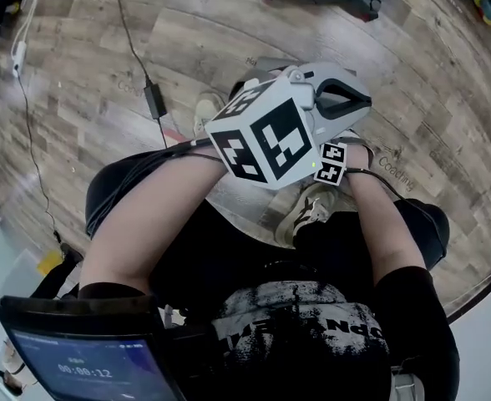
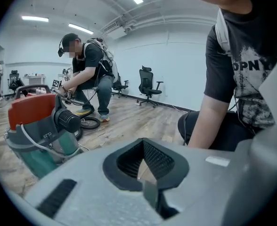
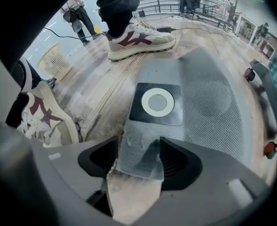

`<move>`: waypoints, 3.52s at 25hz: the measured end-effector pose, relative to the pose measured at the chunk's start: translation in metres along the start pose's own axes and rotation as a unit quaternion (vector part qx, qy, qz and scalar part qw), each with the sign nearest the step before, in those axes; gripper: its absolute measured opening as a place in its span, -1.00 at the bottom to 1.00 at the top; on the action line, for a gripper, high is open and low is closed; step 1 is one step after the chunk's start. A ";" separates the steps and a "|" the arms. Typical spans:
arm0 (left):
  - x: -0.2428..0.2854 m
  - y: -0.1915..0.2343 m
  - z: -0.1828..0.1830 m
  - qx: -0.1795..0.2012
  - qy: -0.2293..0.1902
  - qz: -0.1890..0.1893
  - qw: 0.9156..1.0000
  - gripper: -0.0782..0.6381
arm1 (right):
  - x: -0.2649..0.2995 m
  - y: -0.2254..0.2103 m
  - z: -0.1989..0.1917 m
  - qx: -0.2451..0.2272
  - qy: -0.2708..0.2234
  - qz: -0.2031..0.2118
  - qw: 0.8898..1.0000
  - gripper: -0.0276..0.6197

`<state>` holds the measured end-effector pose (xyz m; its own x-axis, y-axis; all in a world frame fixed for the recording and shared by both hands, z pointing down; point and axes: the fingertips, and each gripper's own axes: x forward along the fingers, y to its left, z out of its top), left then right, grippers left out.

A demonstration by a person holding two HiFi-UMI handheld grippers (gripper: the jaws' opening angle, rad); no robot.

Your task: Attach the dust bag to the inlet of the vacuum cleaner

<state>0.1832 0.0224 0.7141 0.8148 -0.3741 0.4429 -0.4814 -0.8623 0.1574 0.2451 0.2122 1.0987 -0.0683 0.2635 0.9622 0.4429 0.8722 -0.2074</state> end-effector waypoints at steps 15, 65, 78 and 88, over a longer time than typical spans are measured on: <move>-0.001 0.003 -0.017 -0.024 0.011 0.020 0.999 -0.77 | -0.001 -0.018 0.002 0.020 0.019 -0.034 0.999 -0.45; -0.039 0.062 -0.045 0.235 0.213 0.078 0.945 -0.70 | -0.384 -0.165 0.014 0.102 -0.215 -0.078 0.968 -0.82; -0.045 0.081 -0.043 0.151 0.202 0.086 0.964 -0.72 | -0.397 -0.179 0.035 0.055 -0.196 -0.181 0.962 -0.12; -0.045 0.085 -0.030 0.131 0.188 0.085 0.970 -0.72 | -0.401 -0.187 0.061 -0.004 -0.131 -0.268 0.955 -0.17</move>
<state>0.0957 -0.0240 0.7345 0.5315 -0.4106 0.7409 -0.4598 -0.8744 -0.1548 0.1355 -0.0319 0.7407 -0.5070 -0.1249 0.8529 0.2878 0.9081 0.3041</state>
